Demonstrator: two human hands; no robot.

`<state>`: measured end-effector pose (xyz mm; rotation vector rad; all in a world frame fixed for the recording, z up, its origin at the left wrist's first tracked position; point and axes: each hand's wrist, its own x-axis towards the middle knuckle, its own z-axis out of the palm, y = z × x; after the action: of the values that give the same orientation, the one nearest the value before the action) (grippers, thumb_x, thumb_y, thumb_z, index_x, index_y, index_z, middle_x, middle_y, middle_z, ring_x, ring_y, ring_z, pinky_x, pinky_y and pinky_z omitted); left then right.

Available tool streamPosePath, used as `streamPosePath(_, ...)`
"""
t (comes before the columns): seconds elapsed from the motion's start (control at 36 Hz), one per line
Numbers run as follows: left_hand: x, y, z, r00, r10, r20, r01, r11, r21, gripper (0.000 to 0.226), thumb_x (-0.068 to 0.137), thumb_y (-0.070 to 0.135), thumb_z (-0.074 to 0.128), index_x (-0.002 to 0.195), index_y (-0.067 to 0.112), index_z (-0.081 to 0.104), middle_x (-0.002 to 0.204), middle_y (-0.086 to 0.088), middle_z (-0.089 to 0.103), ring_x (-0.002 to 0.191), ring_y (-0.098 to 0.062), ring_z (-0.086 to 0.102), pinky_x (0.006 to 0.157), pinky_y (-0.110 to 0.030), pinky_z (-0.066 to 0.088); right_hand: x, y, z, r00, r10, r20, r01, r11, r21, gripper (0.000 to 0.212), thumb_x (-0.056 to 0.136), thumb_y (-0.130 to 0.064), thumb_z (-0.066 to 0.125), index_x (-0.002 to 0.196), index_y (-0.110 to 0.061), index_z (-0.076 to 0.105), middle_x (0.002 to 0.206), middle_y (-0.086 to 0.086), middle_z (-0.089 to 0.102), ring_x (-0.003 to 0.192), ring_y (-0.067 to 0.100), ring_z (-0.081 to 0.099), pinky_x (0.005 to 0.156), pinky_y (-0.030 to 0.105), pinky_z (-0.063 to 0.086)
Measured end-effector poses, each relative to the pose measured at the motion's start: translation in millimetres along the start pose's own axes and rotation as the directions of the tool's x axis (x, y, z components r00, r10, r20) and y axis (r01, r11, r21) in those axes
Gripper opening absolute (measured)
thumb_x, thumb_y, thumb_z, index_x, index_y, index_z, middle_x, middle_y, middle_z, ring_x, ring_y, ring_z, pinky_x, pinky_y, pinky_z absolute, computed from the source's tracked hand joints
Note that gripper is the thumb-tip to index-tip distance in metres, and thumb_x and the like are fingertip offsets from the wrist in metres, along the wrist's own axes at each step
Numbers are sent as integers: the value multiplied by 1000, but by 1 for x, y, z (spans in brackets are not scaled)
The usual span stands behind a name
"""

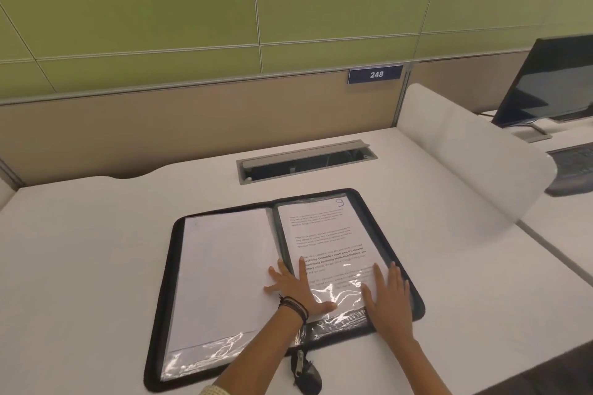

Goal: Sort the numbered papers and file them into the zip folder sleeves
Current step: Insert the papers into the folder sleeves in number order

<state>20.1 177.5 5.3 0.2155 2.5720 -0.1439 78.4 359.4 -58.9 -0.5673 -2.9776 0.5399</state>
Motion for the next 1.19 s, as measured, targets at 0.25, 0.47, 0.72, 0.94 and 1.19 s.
streamPosePath(0.25, -5, -6, 4, 995, 101, 17, -101, 995, -28, 111, 75, 82, 38, 148, 21, -20, 152, -29, -17, 138, -53, -6, 107, -59, 26, 12, 14, -4, 998, -61, 8, 61, 998, 4, 93, 81, -71, -10, 147, -18, 27, 154, 15, 19, 143, 30, 17, 113, 37, 3)
streamPosePath(0.47, -12, -67, -5, 957, 262, -122, -288, 905, -315, 70, 93, 60, 36, 151, 27, 14, 159, -6, -1, 144, -28, 15, 115, -43, 20, 26, 30, -8, 994, -105, 32, 106, 994, -25, 84, 81, -65, 1, 148, -20, 24, 156, 12, 16, 145, 27, 12, 115, 37, 3)
streamPosePath(0.72, -19, -182, 46, 759, -507, -408, 116, 722, -682, 46, 90, 22, 61, 129, 0, 50, 130, -23, 43, 118, -37, 45, 96, -43, 44, 35, 32, -6, 994, -110, 16, 110, 993, -35, 61, 94, -51, 31, 146, -20, 29, 154, 14, 21, 143, 27, 16, 116, 42, 11)
streamPosePath(0.94, -20, -208, 52, 824, -536, -184, 131, 495, -859, 42, 83, 26, 70, 111, -1, 54, 108, -18, 58, 92, -29, 57, 79, -34, 45, 35, 30, -6, 993, -115, 23, 116, 992, -43, 58, 96, -44, 36, 148, -21, 25, 156, 12, 15, 144, 25, 11, 116, 40, 7)
streamPosePath(1.19, -14, -216, 40, 862, -488, -133, 122, 457, -881, 42, 95, 29, 52, 63, 13, 32, 61, -2, 36, 56, -16, 36, 55, -27, 26, 36, 29, -7, 993, -115, 31, 117, 991, -69, 64, 93, -52, 25, 148, -19, 26, 155, 13, 17, 144, 28, 13, 116, 42, 11)
